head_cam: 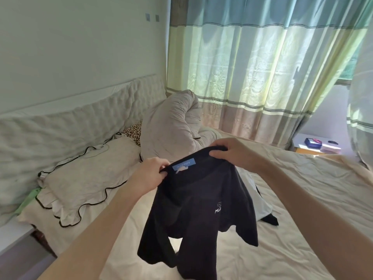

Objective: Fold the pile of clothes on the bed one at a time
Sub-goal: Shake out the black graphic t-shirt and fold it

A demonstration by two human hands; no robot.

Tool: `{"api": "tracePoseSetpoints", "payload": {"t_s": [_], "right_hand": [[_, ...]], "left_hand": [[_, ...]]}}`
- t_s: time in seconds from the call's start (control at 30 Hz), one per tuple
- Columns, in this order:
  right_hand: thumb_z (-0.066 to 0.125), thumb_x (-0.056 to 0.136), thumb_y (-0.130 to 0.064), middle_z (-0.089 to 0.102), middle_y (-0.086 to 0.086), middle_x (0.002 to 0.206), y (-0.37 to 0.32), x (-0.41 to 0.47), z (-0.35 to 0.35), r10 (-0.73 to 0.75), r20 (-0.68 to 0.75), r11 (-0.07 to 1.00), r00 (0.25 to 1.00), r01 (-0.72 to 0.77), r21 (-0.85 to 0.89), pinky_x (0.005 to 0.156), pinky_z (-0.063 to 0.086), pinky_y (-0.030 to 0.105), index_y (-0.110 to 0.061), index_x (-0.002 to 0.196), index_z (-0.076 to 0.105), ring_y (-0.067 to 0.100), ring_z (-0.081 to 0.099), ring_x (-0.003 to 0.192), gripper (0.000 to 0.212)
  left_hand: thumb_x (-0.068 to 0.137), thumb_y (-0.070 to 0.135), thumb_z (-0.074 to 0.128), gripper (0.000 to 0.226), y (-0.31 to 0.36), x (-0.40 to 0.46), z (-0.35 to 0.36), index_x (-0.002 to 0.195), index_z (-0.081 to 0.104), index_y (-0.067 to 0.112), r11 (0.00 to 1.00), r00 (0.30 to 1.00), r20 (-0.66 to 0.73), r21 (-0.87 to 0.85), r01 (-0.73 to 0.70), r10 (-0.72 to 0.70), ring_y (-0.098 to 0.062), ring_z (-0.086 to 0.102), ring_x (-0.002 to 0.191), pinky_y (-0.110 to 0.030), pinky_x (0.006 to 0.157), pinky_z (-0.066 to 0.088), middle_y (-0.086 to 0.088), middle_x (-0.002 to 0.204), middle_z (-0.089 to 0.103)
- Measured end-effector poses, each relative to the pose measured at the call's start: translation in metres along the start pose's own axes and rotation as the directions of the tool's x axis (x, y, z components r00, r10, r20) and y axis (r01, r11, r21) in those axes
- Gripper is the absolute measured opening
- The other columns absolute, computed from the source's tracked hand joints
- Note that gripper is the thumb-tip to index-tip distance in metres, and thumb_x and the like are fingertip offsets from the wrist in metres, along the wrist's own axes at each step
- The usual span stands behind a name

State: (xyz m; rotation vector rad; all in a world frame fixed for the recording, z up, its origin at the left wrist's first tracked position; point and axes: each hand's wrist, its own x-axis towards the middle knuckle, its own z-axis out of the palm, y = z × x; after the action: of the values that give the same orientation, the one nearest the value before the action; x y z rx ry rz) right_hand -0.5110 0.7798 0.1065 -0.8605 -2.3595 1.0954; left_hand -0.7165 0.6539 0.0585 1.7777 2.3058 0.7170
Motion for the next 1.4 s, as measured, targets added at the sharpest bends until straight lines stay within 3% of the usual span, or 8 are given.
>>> {"api": "tracePoseSetpoints", "payload": {"t_s": [0.17, 0.3, 0.53, 0.63, 0.83, 1.07, 1.23, 1.4], "right_hand": [[0.054, 0.088, -0.003, 0.060, -0.001, 0.089, 0.006, -0.007, -0.010, 0.002, 0.075, 0.917, 0.997, 0.028, -0.398, 0.073, 0.038, 0.024, -0.015, 0.101, 0.066, 0.014, 0.054, 0.084, 0.021], [0.047, 0.083, 0.006, 0.048, 0.001, 0.094, 0.024, -0.010, -0.021, -0.015, -0.200, 0.863, 0.980, -0.089, -0.497, 0.071, 0.026, 0.019, -0.010, 0.100, 0.068, 0.016, 0.045, 0.088, 0.031], [0.048, 0.079, 0.005, 0.063, 0.000, 0.084, 0.030, -0.009, -0.041, 0.095, -0.572, 0.981, 0.814, -0.175, -0.086, 0.070, 0.039, 0.017, -0.013, 0.087, 0.069, 0.013, 0.054, 0.081, 0.028], [0.052, 0.081, 0.009, 0.064, 0.002, 0.079, 0.025, -0.016, -0.048, 0.171, -0.432, 0.964, 0.886, -0.060, 0.258, 0.073, 0.046, 0.018, -0.012, 0.079, 0.065, 0.011, 0.057, 0.076, 0.025], [0.050, 0.082, 0.003, 0.051, 0.006, 0.069, 0.040, -0.038, -0.053, 0.164, -0.144, 0.936, 0.976, -0.108, 0.335, 0.061, 0.039, 0.022, -0.013, 0.069, 0.063, 0.013, 0.048, 0.065, 0.024], [0.060, 0.073, -0.014, 0.071, 0.007, 0.079, 0.076, -0.069, -0.022, 0.291, 0.165, 0.719, 0.942, -0.329, 0.612, 0.065, 0.054, 0.027, -0.012, 0.075, 0.075, 0.018, 0.068, 0.072, 0.015], [0.074, 0.076, -0.042, 0.067, 0.012, 0.116, 0.102, -0.098, -0.010, 0.125, 0.447, 0.656, 0.886, -0.412, 0.632, 0.088, 0.051, 0.031, -0.010, 0.110, 0.070, 0.026, 0.063, 0.108, 0.048], [0.061, 0.084, -0.001, 0.060, 0.023, 0.122, 0.121, -0.122, -0.003, 0.180, 0.516, 0.626, 0.837, -0.502, 0.596, 0.096, 0.048, 0.040, 0.006, 0.124, 0.053, 0.034, 0.059, 0.111, 0.041]], "left_hand": [[0.088, 0.012, 0.053, 0.016, -0.025, -0.006, 0.006, 0.093, 0.067, 0.018, 0.965, 0.972, -0.107, 0.140, 0.222, -0.208, -0.025, 0.057, 0.091, -0.030, 0.071, 0.042, -0.006, 0.103, 0.056], [0.088, 0.018, 0.053, 0.014, -0.031, -0.003, -0.003, 0.089, 0.066, 0.021, 0.950, 0.934, -0.246, 0.106, 0.293, -0.260, -0.023, 0.052, 0.082, -0.033, 0.066, 0.037, -0.002, 0.095, 0.052], [0.084, 0.000, 0.049, 0.026, -0.019, 0.014, -0.021, 0.080, 0.066, 0.020, 0.834, 0.907, -0.266, -0.534, 0.143, -0.326, -0.017, 0.061, 0.094, -0.029, 0.083, 0.044, 0.000, 0.093, 0.068], [0.087, -0.003, 0.046, 0.033, -0.019, 0.007, -0.031, 0.079, 0.065, 0.022, 0.814, 0.937, -0.237, -0.576, 0.076, -0.256, -0.013, 0.061, 0.092, -0.027, 0.083, 0.044, 0.002, 0.093, 0.069], [0.090, -0.004, 0.049, 0.027, -0.026, -0.022, -0.045, 0.079, 0.065, 0.015, 0.784, 0.992, -0.095, -0.620, 0.007, -0.084, 0.002, 0.060, 0.072, -0.004, 0.064, 0.043, 0.013, 0.072, 0.068], [0.091, 0.010, 0.047, 0.036, -0.026, -0.056, -0.025, 0.062, 0.064, 0.022, 0.723, 0.980, 0.179, -0.667, 0.182, -0.081, -0.009, 0.055, 0.070, -0.026, 0.068, 0.037, 0.006, 0.064, 0.057], [0.080, 0.048, 0.062, 0.045, -0.040, -0.079, -0.010, 0.106, 0.067, 0.012, 0.642, 0.903, 0.424, -0.676, 0.360, -0.060, -0.017, 0.064, 0.102, -0.030, 0.089, 0.043, -0.002, 0.104, 0.070], [0.085, 0.020, 0.062, 0.036, -0.050, -0.107, 0.007, 0.121, 0.058, 0.023, 0.647, 0.842, 0.538, -0.631, 0.428, -0.033, -0.007, 0.060, 0.111, -0.025, 0.094, 0.047, 0.008, 0.118, 0.065]]}}
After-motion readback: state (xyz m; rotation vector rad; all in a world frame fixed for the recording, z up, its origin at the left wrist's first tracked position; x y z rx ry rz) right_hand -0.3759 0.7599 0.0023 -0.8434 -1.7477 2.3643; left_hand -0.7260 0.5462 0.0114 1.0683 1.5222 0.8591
